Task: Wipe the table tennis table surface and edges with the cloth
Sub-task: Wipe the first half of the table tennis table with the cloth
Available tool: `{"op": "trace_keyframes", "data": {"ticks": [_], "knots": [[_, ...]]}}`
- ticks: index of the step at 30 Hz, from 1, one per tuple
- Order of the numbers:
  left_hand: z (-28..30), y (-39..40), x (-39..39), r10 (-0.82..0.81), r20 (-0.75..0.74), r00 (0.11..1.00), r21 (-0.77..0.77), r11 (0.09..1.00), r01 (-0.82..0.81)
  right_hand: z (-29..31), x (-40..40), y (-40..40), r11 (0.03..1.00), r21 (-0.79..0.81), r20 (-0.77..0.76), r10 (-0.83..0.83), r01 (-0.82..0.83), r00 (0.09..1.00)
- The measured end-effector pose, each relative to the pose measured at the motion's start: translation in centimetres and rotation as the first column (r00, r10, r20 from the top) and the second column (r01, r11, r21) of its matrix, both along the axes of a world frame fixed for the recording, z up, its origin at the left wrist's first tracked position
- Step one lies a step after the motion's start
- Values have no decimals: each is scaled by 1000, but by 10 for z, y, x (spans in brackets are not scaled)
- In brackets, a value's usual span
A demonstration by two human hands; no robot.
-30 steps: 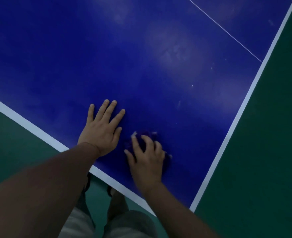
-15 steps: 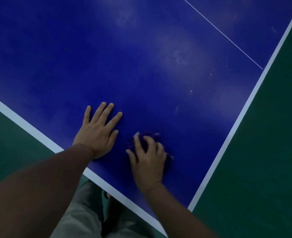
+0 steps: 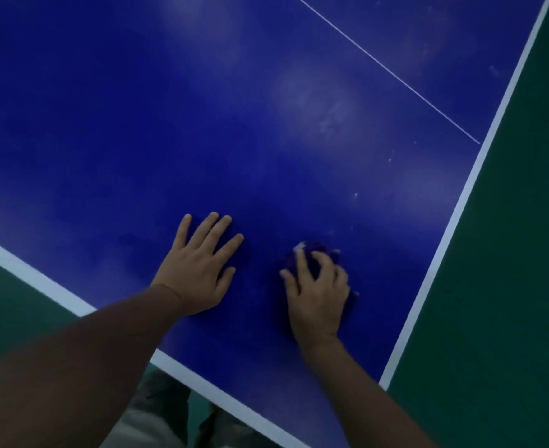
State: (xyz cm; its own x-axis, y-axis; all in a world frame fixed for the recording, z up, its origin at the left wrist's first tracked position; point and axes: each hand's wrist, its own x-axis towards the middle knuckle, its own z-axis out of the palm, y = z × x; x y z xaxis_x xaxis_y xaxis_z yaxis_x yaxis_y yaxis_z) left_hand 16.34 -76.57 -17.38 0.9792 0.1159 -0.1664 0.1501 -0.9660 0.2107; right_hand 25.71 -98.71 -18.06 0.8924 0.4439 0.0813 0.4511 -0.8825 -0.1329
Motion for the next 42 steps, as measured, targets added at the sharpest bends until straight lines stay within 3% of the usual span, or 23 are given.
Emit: {"op": "trace_keyframes", "data": {"ticks": [5, 10, 12, 16, 20, 25, 30, 33, 35, 38, 42], "knots": [[-4, -7, 59, 1, 10, 1000, -22, 1000, -1, 0, 48, 45, 979, -60, 91, 200, -195, 976], [-5, -13, 112, 19, 18, 1000, -45, 999, -18, 7, 120, 9, 995, -48, -15, -86, 85, 996], [-5, -15, 129, 23, 16, 1000, -44, 999, -22, 5, 109, -5, 993, -64, 30, -99, 100, 995], [-8, -15, 159, 49, 0, 999, -34, 998, -49, -3, 83, 8, 992, -83, 90, 101, -94, 991], [-10, -13, 187, 46, -6, 999, -7, 999, -47, -2, 133, 23, 966, -90, 105, 251, -242, 962], [-7, -14, 230, 15, 37, 999, 2, 1000, -15, 6, 198, -2, 997, -32, 23, -76, 77, 997], [-8, -20, 276, 39, 61, 997, -28, 999, -38, -4, 171, -8, 996, -48, 97, 80, -76, 992], [-13, -22, 290, 21, 52, 998, -21, 1000, -19, -6, 201, 8, 981, -38, 116, 191, -188, 975], [-17, -21, 292, 20, 48, 999, -23, 1000, -19, -3, 240, 10, 994, -36, 111, 102, -98, 989], [-18, -21, 291, 12, 66, 998, -14, 1000, -11, 1, 277, -8, 985, 4, 8, -171, 171, 985], [-21, -21, 294, -5, 32, 999, -4, 1000, 6, -4, 240, -11, 994, -11, 125, -103, 105, 987]]}}
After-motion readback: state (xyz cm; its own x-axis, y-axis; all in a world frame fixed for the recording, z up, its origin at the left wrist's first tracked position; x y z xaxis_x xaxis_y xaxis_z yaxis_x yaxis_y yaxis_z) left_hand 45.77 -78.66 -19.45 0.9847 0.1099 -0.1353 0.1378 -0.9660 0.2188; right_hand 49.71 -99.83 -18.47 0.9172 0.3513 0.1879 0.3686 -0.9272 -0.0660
